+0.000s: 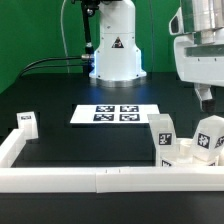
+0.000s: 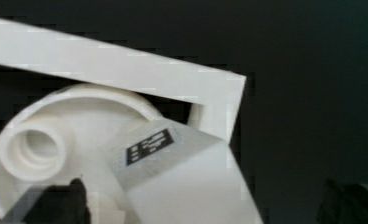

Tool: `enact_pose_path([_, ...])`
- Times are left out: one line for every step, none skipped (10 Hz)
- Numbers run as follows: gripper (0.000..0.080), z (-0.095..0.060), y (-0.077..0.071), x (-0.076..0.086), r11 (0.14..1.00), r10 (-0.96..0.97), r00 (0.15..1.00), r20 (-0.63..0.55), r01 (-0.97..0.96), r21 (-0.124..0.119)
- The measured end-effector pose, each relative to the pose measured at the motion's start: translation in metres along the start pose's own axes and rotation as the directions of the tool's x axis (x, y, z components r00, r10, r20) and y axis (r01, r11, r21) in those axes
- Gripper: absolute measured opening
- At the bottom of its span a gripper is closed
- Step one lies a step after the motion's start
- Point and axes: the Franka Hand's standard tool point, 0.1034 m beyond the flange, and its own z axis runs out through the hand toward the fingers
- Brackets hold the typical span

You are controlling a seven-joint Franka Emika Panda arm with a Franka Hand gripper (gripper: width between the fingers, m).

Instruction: Assemble stool

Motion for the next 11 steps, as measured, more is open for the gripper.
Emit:
enact_pose_path([0.0649,-0.003,-0.003,0.002,0.979,-0.206,0.979,-0.006,0.206,-0.001])
enact_pose_path([0.0649,-0.004,-0.005,0.005,0.927,-0.375,0.927,-0.004,0.375,0.005])
enact_pose_path([0.0649,-0.001,-0.004,0.007,0.871,-0.492,0.871,0.004,0.492,0.006])
enact_pose_path([0.0649,0.002,-0.002,0.004,0.835,-0.549,0.836,-0.005,0.549,0.009])
enact_pose_path([0.0649,0.002,-0.002,0.005,0.802,-0.597,0.802,-0.007,0.597,0.002])
enact_pose_path([0.0649,0.002,-0.001,0.007,0.762,-0.647,0.762,-0.01,0.647,-0.004])
enact_pose_path([0.0649,0.002,-0.001,0.009,0.713,-0.701,0.713,-0.011,0.701,-0.011])
enact_pose_path([0.0649,0.002,-0.001,0.006,0.581,-0.814,0.581,0.004,0.813,-0.036])
enact_pose_path([0.0649,0.005,-0.004,-0.003,0.386,-0.921,0.388,0.043,0.921,-0.057])
enact_pose_path([0.0649,0.008,-0.004,-0.009,0.224,-0.967,0.228,0.117,0.974,-0.043])
enact_pose_path([0.0649,0.009,-0.004,-0.006,0.151,-0.98,0.154,0.128,0.988,-0.031])
